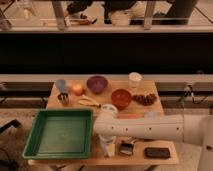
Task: Place sponge in paper cup
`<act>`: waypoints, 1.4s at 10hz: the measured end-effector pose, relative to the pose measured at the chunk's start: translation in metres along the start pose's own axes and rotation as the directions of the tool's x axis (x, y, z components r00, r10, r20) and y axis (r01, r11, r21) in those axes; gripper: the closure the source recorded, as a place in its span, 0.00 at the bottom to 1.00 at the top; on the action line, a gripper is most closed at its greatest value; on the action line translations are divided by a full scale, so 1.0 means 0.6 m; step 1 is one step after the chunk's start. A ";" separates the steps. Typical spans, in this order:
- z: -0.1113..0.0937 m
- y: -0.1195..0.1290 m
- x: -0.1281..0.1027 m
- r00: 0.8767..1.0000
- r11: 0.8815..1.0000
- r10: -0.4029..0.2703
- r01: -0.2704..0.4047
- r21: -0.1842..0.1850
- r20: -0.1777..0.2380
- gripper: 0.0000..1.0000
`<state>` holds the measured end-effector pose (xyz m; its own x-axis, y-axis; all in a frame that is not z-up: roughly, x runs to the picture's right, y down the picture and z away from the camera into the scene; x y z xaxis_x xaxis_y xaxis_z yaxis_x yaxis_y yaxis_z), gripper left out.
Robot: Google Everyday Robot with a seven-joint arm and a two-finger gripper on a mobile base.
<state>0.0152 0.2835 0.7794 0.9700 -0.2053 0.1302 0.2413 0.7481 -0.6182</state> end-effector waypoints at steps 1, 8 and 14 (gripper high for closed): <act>0.001 0.001 -0.001 1.000 1.000 -0.007 0.007 -0.006 0.005 0.26; -0.025 0.003 0.011 1.000 0.999 -0.004 0.003 0.049 0.012 0.47; -0.173 -0.092 0.139 0.998 0.972 0.065 -0.063 0.228 0.001 0.47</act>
<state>0.0794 0.1596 0.7441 0.9836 -0.1558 0.0908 0.1799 0.8836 -0.4322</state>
